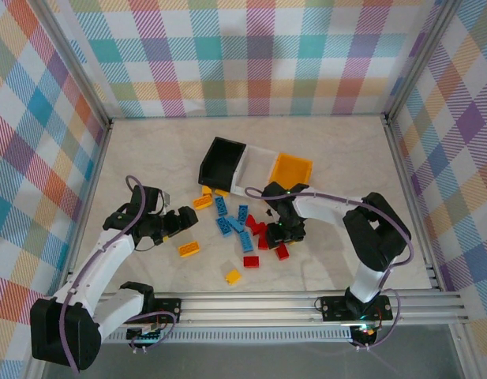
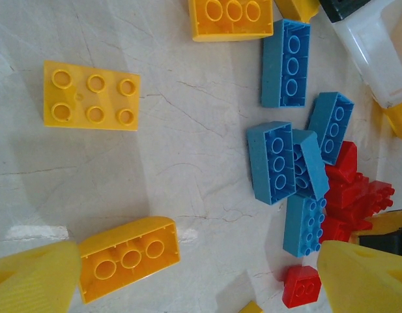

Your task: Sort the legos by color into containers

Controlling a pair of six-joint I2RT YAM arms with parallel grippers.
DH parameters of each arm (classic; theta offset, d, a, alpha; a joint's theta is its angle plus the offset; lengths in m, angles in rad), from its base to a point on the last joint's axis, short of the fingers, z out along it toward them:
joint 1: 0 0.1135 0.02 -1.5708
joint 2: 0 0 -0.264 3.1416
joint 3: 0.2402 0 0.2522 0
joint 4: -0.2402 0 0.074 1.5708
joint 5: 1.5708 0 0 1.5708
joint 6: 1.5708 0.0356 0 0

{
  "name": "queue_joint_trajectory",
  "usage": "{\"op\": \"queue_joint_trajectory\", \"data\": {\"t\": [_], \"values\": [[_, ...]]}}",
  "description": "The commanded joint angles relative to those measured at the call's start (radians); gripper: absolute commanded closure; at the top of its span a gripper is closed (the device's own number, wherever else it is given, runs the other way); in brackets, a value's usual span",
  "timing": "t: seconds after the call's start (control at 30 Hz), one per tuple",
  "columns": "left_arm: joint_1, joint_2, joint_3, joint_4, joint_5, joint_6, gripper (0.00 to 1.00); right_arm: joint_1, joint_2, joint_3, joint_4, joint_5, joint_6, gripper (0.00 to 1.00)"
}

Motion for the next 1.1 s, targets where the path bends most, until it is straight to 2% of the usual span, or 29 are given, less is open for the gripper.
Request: {"op": "queue_joint_trajectory", "data": {"t": [0.0, 0.27, 0.47, 0.73, 1.07], "values": [[-0.009, 0.001, 0.015, -0.02, 0.007, 0.022, 0.07, 0.004, 0.015, -0.02, 0.001, 0.031, 0.026, 0.46], [-0.009, 0.002, 0.018, -0.025, 0.004, 0.022, 0.06, 0.01, 0.015, -0.033, 0.001, 0.054, 0.052, 0.59], [-0.009, -0.003, 0.017, -0.029, -0.005, 0.017, 0.06, 0.009, -0.048, -0.075, 0.003, 0.042, 0.082, 0.68], [-0.009, 0.002, 0.016, -0.017, -0.01, 0.011, 0.06, 0.01, -0.151, -0.111, -0.013, 0.028, 0.125, 0.71], [-0.009, 0.031, 0.025, 0.024, 0.029, -0.001, 0.07, 0.009, -0.276, -0.074, -0.049, -0.019, 0.196, 0.72]]}}
